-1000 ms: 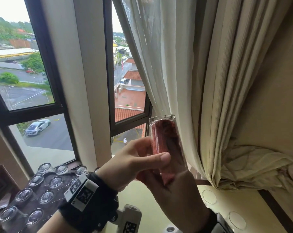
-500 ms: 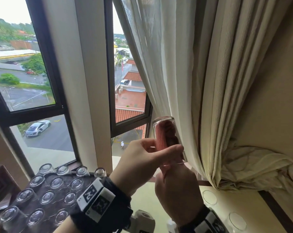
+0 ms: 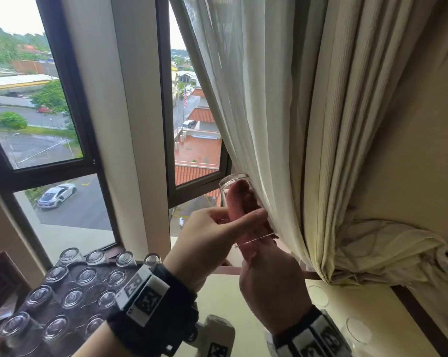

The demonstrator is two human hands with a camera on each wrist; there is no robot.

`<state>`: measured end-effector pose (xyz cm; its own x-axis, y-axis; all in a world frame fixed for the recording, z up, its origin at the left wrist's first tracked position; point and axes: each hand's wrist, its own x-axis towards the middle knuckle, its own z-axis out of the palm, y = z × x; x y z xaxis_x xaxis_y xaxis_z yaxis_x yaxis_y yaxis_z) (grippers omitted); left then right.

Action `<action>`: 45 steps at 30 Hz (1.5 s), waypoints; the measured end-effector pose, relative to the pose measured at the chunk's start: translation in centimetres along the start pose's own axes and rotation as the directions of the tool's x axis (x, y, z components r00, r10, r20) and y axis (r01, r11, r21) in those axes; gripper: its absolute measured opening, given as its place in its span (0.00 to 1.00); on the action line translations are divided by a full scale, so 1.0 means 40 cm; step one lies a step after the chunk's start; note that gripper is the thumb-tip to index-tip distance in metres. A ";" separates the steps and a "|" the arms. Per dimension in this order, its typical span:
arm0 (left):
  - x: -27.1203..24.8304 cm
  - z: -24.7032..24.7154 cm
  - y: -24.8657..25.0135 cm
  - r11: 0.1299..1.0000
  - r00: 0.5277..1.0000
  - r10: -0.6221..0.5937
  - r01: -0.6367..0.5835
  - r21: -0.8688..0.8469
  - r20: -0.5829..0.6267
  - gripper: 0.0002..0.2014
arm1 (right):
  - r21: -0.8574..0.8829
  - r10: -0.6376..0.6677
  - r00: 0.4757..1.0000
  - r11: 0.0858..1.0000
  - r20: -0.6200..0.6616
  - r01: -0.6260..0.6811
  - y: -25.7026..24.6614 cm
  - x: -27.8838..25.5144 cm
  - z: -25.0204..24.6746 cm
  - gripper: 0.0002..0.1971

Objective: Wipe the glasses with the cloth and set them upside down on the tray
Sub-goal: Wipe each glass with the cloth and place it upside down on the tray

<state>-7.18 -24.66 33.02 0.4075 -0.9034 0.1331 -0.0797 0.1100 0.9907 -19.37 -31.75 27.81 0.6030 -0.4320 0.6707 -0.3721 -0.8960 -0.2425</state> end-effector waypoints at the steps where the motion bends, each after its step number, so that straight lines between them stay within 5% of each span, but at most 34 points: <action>1: -0.005 0.007 0.005 1.000 1.000 0.001 -0.001 -0.002 0.004 0.16 | 0.055 0.010 1.000 0.998 -0.010 -0.010 -0.012 0.002 0.000 0.08; 3: -0.009 0.001 0.001 0.997 0.996 -0.001 0.009 -0.081 0.092 0.14 | 0.391 0.136 0.989 0.909 0.055 -0.147 -0.027 0.014 -0.021 0.10; 4: -0.009 -0.007 -0.008 0.986 0.988 0.001 0.024 -0.162 0.153 0.15 | 0.632 0.237 0.958 0.720 0.164 -0.286 -0.032 0.014 -0.032 0.13; 6: -0.008 -0.017 -0.035 0.938 0.968 0.023 0.067 -0.341 0.252 0.30 | 0.879 0.142 0.877 0.069 0.459 -0.472 -0.062 0.013 -0.075 0.20; 8: -0.014 -0.011 -0.049 0.886 0.947 0.056 0.099 -0.454 0.317 0.40 | 0.790 -0.051 0.894 -0.448 0.444 -0.418 -0.087 0.008 -0.095 0.27; 9: -0.016 -0.003 -0.054 0.875 0.942 0.071 0.100 -0.475 0.329 0.40 | 0.714 -0.100 0.913 -0.592 0.395 -0.374 -0.089 0.003 -0.096 0.29; 11: -0.017 0.005 -0.059 0.861 0.941 0.086 0.095 -0.499 0.328 0.38 | 0.616 -0.086 0.892 -0.693 0.444 -0.374 -0.088 0.005 -0.094 0.31; 14: -0.013 -0.003 -0.068 0.887 0.945 0.081 0.075 -0.455 0.316 0.36 | 0.767 0.219 0.810 -0.522 0.544 -0.374 -0.068 0.010 -0.101 0.25; 16: -0.011 -0.020 -0.067 0.931 0.959 0.058 0.048 -0.362 0.277 0.28 | 0.893 0.419 0.789 -0.194 0.450 -0.407 -0.044 0.007 -0.096 0.17; 18: -0.016 -0.041 -0.063 0.959 0.970 0.033 0.038 -0.282 0.241 0.23 | 0.849 0.505 0.825 0.294 0.252 -0.439 -0.012 -0.010 -0.087 0.15; 20: -0.025 -0.048 -0.049 0.965 0.974 0.022 0.038 -0.259 0.224 0.25 | 0.670 0.393 0.918 0.668 0.052 -0.324 0.014 -0.033 -0.076 0.12; 22: -0.033 -0.031 -0.025 0.961 0.984 -0.039 0.084 -0.263 0.173 0.33 | 0.561 0.207 0.975 0.818 -0.083 -0.126 0.026 -0.047 -0.067 0.04; 24: -0.034 -0.013 -0.001 0.953 0.987 -0.106 0.136 -0.270 0.124 0.35 | 0.327 0.060 0.985 0.945 -0.164 -0.003 0.037 -0.059 -0.041 0.13; 28: -0.022 0.003 0.026 0.981 0.997 -0.026 0.038 -0.188 0.067 0.17 | 0.011 -0.094 0.994 0.995 -0.051 0.095 0.018 -0.057 -0.007 0.26; 32: -0.010 -0.014 0.005 0.985 0.993 0.098 -0.087 -0.147 0.070 0.22 | 0.303 0.127 0.991 0.946 -0.032 -0.112 -0.003 -0.049 -0.009 0.22; 35: 0.007 -0.041 -0.033 0.929 0.945 0.157 -0.043 -0.368 0.287 0.22 | 0.673 0.358 0.900 0.604 0.250 -0.427 -0.039 -0.052 -0.051 0.14; 37: 0.013 -0.048 -0.053 0.861 0.904 0.203 0.018 -0.508 0.376 0.26 | 0.743 0.308 0.859 0.434 0.410 -0.510 -0.074 -0.043 -0.084 0.11; 39: 0.022 -0.045 -0.066 0.842 0.910 0.208 0.019 -0.538 0.357 0.28 | 0.805 0.235 0.869 0.331 0.435 -0.493 -0.083 -0.032 -0.087 0.08; 41: 0.032 -0.037 -0.060 0.887 0.966 0.109 0.013 -0.461 0.235 0.24 | 0.758 0.235 0.886 0.459 0.399 -0.463 -0.053 -0.028 -0.064 0.13; 42: 0.034 -0.031 -0.048 0.923 0.987 0.044 0.019 -0.385 0.154 0.22 | 0.652 0.232 0.918 0.649 0.323 -0.393 -0.030 -0.027 -0.051 0.11; 43: 0.037 -0.025 -0.037 0.956 0.997 -0.013 0.035 -0.290 0.079 0.20 | 0.467 0.198 0.952 0.836 0.233 -0.289 -0.007 -0.024 -0.041 0.11; 45: 0.045 -0.015 -0.034 0.997 0.998 -0.049 0.047 -0.061 -0.032 0.24 | 0.127 0.170 0.952 0.970 0.254 -0.207 0.007 -0.014 -0.026 0.15</action>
<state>-5.78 -26.20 31.92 0.4401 -0.8939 0.0855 -0.0050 0.0928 0.9957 -20.56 -31.64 28.10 0.6904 -0.5897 0.4191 -0.3964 -0.7929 -0.4628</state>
